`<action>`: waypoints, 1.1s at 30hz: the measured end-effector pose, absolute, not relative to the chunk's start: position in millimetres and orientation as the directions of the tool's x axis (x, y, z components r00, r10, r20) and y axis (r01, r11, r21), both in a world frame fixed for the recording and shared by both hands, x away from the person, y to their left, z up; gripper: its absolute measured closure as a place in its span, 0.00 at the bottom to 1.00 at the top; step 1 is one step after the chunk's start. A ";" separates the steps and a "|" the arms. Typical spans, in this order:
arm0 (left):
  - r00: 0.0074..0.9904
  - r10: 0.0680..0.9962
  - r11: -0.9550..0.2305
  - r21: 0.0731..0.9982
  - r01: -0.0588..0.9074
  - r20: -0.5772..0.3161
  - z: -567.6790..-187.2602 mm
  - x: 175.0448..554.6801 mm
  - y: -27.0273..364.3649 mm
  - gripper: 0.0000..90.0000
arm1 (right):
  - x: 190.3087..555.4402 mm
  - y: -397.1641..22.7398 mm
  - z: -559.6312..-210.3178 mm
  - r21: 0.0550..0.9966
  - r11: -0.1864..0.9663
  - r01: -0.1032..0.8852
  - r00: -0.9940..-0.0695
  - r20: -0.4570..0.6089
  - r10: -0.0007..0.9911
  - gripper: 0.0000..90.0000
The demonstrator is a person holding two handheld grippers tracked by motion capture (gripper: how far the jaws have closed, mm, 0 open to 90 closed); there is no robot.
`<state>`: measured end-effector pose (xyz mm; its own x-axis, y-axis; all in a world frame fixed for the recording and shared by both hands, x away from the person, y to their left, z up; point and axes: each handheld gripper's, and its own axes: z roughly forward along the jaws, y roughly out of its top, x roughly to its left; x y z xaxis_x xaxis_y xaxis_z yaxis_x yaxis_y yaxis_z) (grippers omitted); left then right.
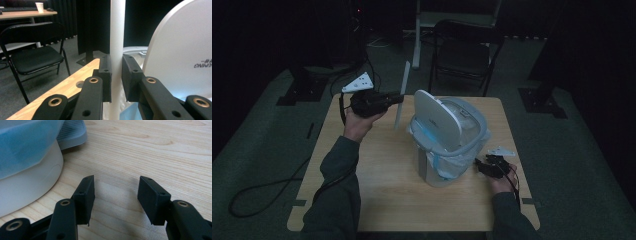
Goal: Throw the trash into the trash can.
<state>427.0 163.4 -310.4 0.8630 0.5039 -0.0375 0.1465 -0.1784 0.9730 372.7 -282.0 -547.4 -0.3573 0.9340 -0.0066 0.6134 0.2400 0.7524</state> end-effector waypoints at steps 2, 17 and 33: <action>0.862 0.506 -0.179 0.973 0.143 -0.034 -308.2 427.7 161.7 0.89 | 372.6 -281.9 -547.4 0.752 0.240 0.614 -0.357 -0.007 0.934 0.52; 0.863 0.505 -0.152 0.982 0.116 -0.023 -292.1 433.0 155.5 0.89 | 372.6 -281.6 -547.3 0.752 0.243 0.613 -0.358 -0.010 0.934 0.52; 0.869 0.495 -0.163 0.984 0.072 0.018 -273.4 438.3 136.8 0.89 | 372.7 -281.9 -547.4 0.753 0.241 0.612 -0.358 -0.008 0.934 0.52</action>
<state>438.3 136.8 -273.4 0.8688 0.4948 0.0182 0.0724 -0.1633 0.9839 372.7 -281.9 -547.4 -0.3583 0.9336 -0.0078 0.6125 0.2414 0.7527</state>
